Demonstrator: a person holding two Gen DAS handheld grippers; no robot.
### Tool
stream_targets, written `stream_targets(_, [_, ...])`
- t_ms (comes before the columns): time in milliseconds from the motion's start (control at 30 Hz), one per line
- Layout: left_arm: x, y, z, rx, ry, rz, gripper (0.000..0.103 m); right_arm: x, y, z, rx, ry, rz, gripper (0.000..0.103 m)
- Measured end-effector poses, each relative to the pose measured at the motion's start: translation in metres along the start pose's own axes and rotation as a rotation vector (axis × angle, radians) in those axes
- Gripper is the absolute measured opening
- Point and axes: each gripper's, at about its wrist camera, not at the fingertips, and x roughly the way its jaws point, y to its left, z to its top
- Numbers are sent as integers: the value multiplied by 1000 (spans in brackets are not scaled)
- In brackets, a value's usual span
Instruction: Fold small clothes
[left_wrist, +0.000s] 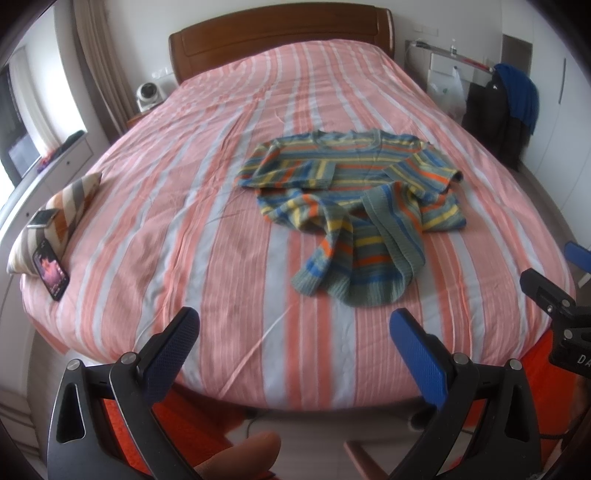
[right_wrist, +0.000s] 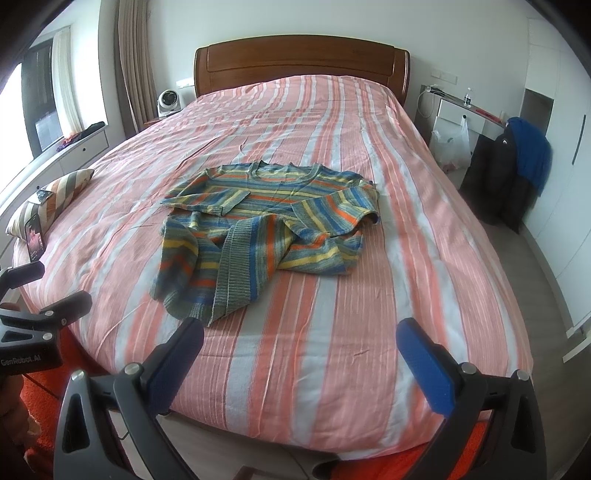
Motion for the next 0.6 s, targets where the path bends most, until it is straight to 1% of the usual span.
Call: stream_targets(600, [-1, -2, 0, 0, 1, -1, 103, 0, -3, 0, -9, 4, -16, 103])
